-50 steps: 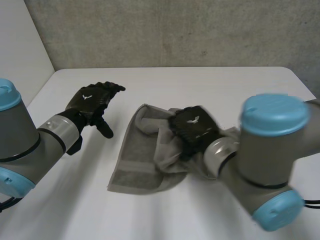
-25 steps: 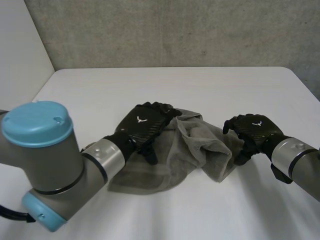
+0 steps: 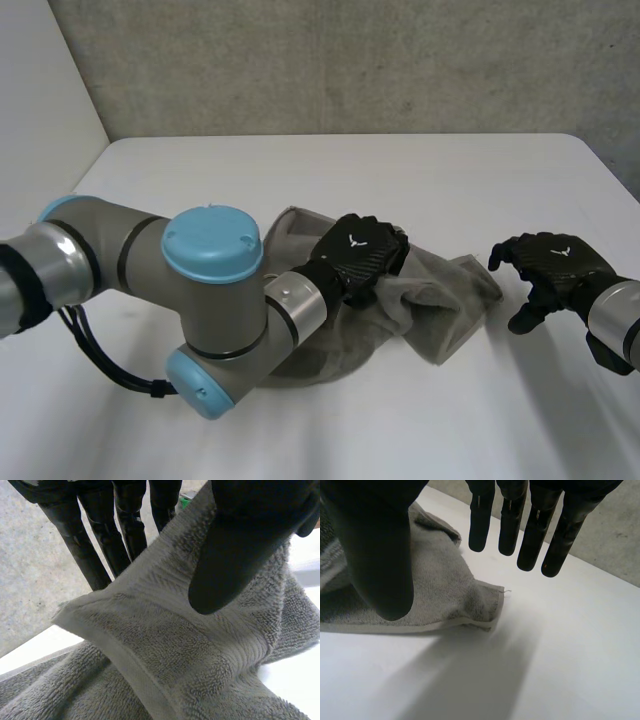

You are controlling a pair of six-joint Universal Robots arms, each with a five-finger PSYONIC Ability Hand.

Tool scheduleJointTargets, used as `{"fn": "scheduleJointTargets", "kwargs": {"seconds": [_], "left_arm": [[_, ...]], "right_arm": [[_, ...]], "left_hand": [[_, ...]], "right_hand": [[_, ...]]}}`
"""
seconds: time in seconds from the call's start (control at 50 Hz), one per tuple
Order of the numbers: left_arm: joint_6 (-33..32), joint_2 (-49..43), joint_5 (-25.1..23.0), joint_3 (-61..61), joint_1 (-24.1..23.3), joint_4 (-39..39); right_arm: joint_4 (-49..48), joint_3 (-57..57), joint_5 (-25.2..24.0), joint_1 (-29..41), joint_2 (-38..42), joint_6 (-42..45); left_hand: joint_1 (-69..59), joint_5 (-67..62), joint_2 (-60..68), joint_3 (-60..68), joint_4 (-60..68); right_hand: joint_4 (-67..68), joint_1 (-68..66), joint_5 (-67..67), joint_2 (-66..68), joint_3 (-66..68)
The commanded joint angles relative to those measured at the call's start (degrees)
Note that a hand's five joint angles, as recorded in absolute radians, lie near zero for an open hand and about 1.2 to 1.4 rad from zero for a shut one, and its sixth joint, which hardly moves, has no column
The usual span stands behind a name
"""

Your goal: Fold the towel.

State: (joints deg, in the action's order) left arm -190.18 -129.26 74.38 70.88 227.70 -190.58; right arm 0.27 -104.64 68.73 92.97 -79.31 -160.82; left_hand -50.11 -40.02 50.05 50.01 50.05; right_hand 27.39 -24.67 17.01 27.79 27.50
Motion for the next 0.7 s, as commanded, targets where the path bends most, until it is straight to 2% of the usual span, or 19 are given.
{"fn": "scheduleJointTargets", "kwargs": {"seconds": [0.02, 0.16, 0.32, 0.5, 0.62, 0.7], "left_arm": [[-0.11, -0.64, 0.42, -1.54, -0.07, 0.30], [-0.37, 5.41, 4.10, -0.75, 0.46, 2.66], [-2.12, 12.09, 4.90, -0.66, 1.25, 7.93], [-11.69, 16.75, 5.42, -1.71, 1.95, 13.47], [-13.55, 18.16, 8.06, -2.15, 2.66, 14.97], [-13.64, 19.04, 9.91, -1.98, 3.97, 16.73]], "right_arm": [[-0.35, 0.23, -0.18, -0.16, 0.82, 0.33], [-1.14, 1.81, -4.21, 0.10, 4.68, 0.85], [-3.43, 2.51, -9.32, 0.19, 8.11, 4.28], [-5.89, 4.89, -9.32, 0.54, 12.95, 3.76], [-6.33, 7.52, -8.26, 4.67, 16.38, 2.35], [-8.69, 10.32, -4.15, 7.22, 19.18, -0.10]], "left_hand": [[-29.89, -29.98, 29.95, 29.99, 29.95], [-29.89, -29.98, 29.95, 29.99, 29.95], [-29.89, -29.98, 29.95, 29.99, 29.95], [-29.89, -29.98, 29.95, 29.99, 29.95], [-29.89, -29.98, 29.95, 29.99, 29.95], [-29.89, -29.98, 29.95, 29.99, 29.95]], "right_hand": [[2.71, -5.43, 3.09, 2.31, 2.60], [-2.49, -0.23, -2.10, -2.88, -2.59], [-10.41, 7.69, -10.03, -10.81, -10.52], [-10.58, 7.86, -10.19, -10.97, -10.69], [-10.08, 7.36, -9.69, -10.47, -10.18], [-7.90, 5.18, -7.51, -8.29, -8.00]]}}
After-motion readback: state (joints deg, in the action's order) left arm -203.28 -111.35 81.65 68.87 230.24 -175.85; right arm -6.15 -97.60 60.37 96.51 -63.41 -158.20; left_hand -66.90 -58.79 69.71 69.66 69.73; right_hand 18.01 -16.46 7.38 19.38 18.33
